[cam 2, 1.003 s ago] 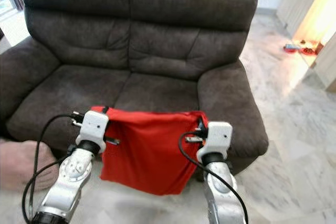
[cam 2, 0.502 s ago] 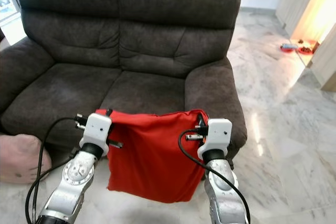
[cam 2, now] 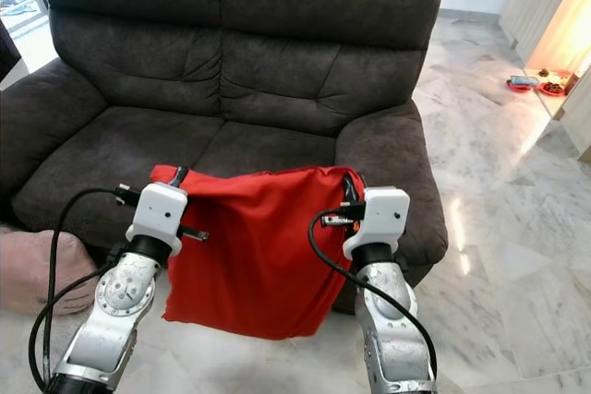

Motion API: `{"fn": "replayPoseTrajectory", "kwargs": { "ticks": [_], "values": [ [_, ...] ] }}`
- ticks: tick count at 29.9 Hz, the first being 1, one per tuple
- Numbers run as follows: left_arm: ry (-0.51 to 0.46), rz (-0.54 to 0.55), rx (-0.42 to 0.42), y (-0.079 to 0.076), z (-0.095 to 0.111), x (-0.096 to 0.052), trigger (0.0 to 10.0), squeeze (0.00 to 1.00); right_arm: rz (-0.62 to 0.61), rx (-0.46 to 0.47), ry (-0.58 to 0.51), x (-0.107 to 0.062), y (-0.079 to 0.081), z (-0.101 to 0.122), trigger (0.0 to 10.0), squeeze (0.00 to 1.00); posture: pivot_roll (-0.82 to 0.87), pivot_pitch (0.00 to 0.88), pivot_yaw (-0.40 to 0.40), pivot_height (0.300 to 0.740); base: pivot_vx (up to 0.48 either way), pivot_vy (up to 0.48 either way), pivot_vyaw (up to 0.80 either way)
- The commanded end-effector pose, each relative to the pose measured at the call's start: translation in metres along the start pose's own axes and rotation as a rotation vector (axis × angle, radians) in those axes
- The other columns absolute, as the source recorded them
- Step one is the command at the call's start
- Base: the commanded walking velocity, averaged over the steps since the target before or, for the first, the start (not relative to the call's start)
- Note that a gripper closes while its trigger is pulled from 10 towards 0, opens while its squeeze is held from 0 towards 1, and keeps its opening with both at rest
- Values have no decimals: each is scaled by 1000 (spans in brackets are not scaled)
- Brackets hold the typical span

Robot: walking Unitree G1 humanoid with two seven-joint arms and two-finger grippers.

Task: Move the pillow to the sofa from floor

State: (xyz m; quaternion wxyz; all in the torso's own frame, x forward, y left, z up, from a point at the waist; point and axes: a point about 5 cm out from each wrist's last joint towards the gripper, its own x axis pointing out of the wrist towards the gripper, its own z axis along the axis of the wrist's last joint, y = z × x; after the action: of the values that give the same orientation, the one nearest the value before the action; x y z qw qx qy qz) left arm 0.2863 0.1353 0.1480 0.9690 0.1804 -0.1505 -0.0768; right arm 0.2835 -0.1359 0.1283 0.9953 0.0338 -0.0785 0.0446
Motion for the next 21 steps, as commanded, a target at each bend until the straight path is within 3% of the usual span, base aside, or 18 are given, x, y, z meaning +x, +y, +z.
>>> {"fn": "replayPoseTrajectory", "kwargs": {
  "ticks": [1, 8, 21],
  "values": [
    [-155, 4, 25, 2, 32, 10, 10000, 0, 2, 3, -120, 6, 1, 25, 10000, 0, 113, 0, -39, 740, 0, 0, 0],
    [-233, 55, 37, 15, 54, 21, 10000, 0, 30, -4, -207, 11, 6, 46, 10000, 0, 116, 0, -39, 740, 0, 0, 0],
    [-240, 54, 40, 15, 56, 20, 10000, 0, 55, 0, -221, 11, 11, 50, 10000, 0, 111, 0, -36, 740, 254, 0, 0]
  ]
}}
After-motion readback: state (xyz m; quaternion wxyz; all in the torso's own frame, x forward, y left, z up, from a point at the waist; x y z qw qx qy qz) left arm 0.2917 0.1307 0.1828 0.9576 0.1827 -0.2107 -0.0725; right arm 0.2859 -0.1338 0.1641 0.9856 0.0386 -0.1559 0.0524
